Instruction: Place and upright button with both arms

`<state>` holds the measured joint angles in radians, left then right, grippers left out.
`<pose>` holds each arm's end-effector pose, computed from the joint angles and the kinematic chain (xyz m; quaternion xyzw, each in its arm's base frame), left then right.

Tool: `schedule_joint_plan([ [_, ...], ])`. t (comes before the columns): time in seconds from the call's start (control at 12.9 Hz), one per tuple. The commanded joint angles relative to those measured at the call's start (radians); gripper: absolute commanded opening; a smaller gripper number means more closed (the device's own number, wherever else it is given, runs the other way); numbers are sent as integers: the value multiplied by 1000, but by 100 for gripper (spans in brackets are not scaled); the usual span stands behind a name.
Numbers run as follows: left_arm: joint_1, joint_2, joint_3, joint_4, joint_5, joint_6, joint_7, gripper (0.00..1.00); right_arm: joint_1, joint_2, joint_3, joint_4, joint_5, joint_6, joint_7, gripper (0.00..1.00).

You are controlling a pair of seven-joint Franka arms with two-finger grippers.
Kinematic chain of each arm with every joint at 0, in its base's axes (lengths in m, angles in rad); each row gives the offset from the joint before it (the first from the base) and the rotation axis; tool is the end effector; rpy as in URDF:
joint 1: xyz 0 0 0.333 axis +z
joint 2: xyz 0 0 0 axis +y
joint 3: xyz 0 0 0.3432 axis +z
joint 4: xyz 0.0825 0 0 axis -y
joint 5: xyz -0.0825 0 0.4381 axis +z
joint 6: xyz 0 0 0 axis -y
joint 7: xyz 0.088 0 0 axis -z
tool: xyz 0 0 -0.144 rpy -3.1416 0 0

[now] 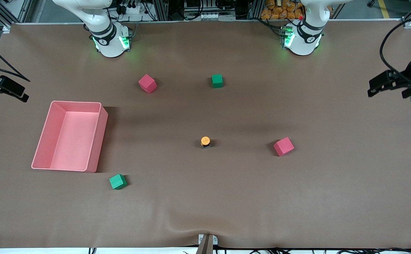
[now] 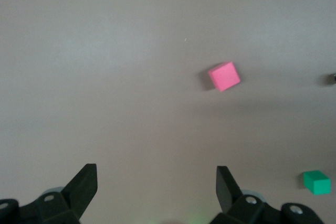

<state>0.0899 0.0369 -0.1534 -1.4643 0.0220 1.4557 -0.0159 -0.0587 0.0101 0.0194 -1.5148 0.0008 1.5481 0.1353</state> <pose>0.6067 -0.0334 0.6381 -0.9995 0.0228 0.0222 0.0090 0.6107 -0.0240 0.6359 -0.9961 0.0872 -0.0116 0.0011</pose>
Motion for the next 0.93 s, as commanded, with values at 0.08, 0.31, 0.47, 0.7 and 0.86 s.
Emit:
schedule_joint_plan([
  [0.08,-113,-147,130,-188,-14,20,-7,100,-16,-24,14,-28,-18,6,-13,100],
  [0.31,-121,-170,106,-188,-4,-24,-81,100,-12,-27,14,-30,-21,10,-13,100],
  [0.47,-121,-184,101,-194,-4,-28,-88,100,-12,-29,16,-33,-19,0,-3,100],
  [0.7,-111,-189,104,-179,1,-38,-70,100,-6,-29,19,-33,-19,1,-5,100],
  [0.86,-107,-178,103,-156,1,-38,-59,100,-9,-29,19,-33,-19,0,-5,100],
])
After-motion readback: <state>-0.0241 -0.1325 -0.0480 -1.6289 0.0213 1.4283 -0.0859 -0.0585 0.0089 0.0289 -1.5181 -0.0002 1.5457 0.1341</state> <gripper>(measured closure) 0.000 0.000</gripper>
